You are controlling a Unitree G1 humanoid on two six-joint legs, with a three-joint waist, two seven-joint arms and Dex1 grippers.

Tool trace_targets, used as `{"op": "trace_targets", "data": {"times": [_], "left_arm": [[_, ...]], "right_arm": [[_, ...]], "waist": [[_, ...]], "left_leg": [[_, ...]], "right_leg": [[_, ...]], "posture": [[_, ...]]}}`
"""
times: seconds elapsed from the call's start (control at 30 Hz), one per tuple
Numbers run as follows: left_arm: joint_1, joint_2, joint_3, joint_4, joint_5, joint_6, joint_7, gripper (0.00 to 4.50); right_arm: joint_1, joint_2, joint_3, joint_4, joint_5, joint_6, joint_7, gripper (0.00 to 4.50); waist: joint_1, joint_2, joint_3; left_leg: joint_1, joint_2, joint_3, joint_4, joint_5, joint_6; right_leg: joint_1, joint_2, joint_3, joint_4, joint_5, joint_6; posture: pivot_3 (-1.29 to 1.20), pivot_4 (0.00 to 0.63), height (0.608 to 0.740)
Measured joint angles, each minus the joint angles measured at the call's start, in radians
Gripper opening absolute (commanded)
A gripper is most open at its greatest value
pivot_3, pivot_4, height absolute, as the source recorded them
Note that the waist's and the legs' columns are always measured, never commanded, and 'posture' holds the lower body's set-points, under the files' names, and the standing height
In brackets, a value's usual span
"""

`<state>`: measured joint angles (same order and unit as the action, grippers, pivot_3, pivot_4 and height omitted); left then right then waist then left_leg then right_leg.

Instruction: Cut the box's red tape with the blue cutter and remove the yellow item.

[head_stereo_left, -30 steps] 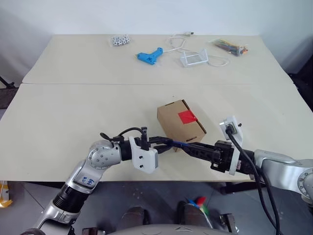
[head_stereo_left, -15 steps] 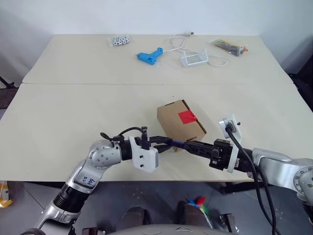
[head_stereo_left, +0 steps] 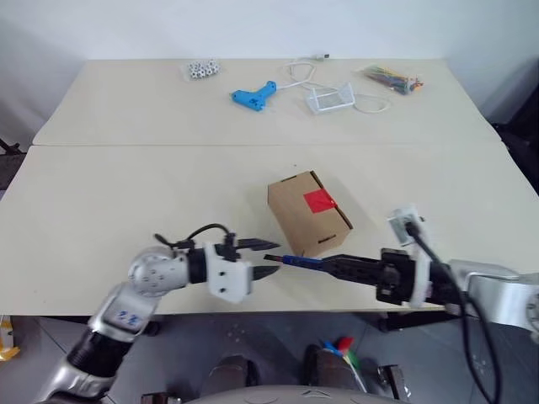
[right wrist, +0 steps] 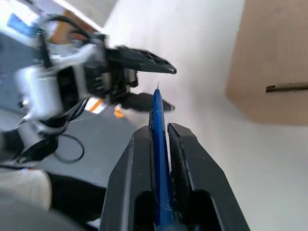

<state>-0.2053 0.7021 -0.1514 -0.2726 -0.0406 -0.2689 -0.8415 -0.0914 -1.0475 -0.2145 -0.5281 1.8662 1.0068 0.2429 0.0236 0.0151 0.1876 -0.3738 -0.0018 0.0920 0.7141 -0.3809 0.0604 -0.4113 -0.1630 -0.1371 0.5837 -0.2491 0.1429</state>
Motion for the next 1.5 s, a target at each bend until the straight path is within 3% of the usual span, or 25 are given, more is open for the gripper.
{"op": "trace_targets", "data": {"times": [0.17, 0.3, 0.4, 0.5, 0.6, 0.8, 0.93, 1.07, 1.2, 1.5], "left_arm": [[0.093, 0.071, 0.168, 0.007, -0.194, 0.195, -0.044, 1.97], [0.138, 0.069, 0.275, 0.143, -0.322, 0.384, -0.057, 1.04], [0.124, 0.057, 0.288, 0.173, -0.370, 0.479, -0.072, 0.11], [0.054, 0.047, 0.272, 0.167, -0.397, 0.544, -0.086, 0.02], [-0.019, 0.036, 0.230, 0.151, -0.415, 0.615, -0.112, 0.02], [-0.411, -0.133, 0.048, 0.189, -0.399, 0.762, -0.094, 0.02], [-0.579, -0.240, -0.053, 0.330, -0.314, 0.763, -0.077, 0.02], [-0.629, -0.295, -0.109, 0.409, -0.243, 0.777, -0.053, 0.02], [-0.637, -0.308, -0.134, 0.439, -0.182, 0.793, -0.015, 0.02], [-0.627, -0.309, -0.129, 0.401, -0.161, 0.833, 0.009, 0.02]], "right_arm": [[0.162, -0.059, -0.226, -0.016, 0.040, 0.058, 0.118, 0.14], [0.298, -0.057, -0.466, -0.007, -0.102, 0.081, 0.199, 0.14], [0.349, -0.032, -0.599, 0.011, -0.219, 0.081, 0.265, 0.14], [0.362, -0.023, -0.698, 0.034, -0.286, 0.068, 0.309, 0.14], [0.362, -0.025, -0.715, 0.032, -0.378, 0.061, 0.332, 0.14], [0.091, -0.238, -0.488, 0.032, -0.455, 0.064, 0.125, 0.14], [-0.161, -0.261, -0.228, 0.074, -0.406, 0.077, -0.021, 0.14], [-0.408, -0.224, -0.024, 0.155, -0.355, 0.135, -0.187, 0.14], [-0.631, -0.108, 0.119, 0.225, -0.333, 0.191, -0.339, 0.14], [-0.750, 0.016, 0.209, 0.265, -0.314, 0.271, -0.446, 0.14]], "waist": [[0.006, 0.000, 0.000], [0.007, 0.000, 0.000], [0.011, -0.001, 0.000], [0.017, -0.001, 0.000], [0.015, -0.001, 0.000], [0.015, -0.002, 0.001], [0.004, -0.002, 0.001], [-0.002, -0.003, 0.002], [0.000, -0.003, 0.002], [0.005, -0.003, 0.002]], "left_leg": [[0.000, -0.001, -0.001, 0.001, -0.001, 0.001], [0.000, -0.001, 0.000, 0.001, -0.001, 0.001], [0.000, -0.002, 0.001, 0.001, -0.001, 0.001], [0.001, -0.002, 0.001, 0.001, -0.001, 0.001], [0.002, -0.002, 0.002, 0.000, -0.001, 0.001], [0.002, -0.003, 0.003, 0.002, 0.001, 0.000], [0.001, -0.003, 0.003, 0.000, 0.001, 0.000], [-0.002, -0.002, 0.004, -0.001, 0.000, -0.002], [-0.003, 0.003, 0.003, 0.000, 0.000, -0.004], [-0.005, 0.004, 0.002, 0.002, 0.000, -0.004]], "right_leg": [[0.003, -0.002, 0.001, -0.001, 0.000, 0.000], [0.002, 0.001, 0.000, -0.001, 0.000, 0.000], [0.002, 0.001, 0.000, -0.001, 0.001, 0.001], [0.002, 0.001, 0.002, -0.001, 0.001, 0.002], [0.002, 0.002, 0.002, 0.000, 0.001, 0.002], [0.002, 0.001, 0.003, 0.001, 0.001, 0.001], [0.000, 0.004, 0.001, 0.000, 0.001, 0.002], [-0.003, 0.010, 0.000, -0.001, 0.001, 0.002], [-0.003, 0.013, 0.000, -0.001, 0.001, 0.001], [-0.003, 0.012, 0.000, 0.000, 0.001, 0.001]], "posture": [[0.00, 0.150, 0.740], [0.00, 0.150, 0.740], [0.00, 0.150, 0.740], [0.00, 0.150, 0.740], [0.00, 0.150, 0.740], [0.00, 0.150, 0.740], [0.00, 0.150, 0.740], [0.00, 0.150, 0.740], [0.00, 0.150, 0.740], [0.00, 0.150, 0.740]]}}
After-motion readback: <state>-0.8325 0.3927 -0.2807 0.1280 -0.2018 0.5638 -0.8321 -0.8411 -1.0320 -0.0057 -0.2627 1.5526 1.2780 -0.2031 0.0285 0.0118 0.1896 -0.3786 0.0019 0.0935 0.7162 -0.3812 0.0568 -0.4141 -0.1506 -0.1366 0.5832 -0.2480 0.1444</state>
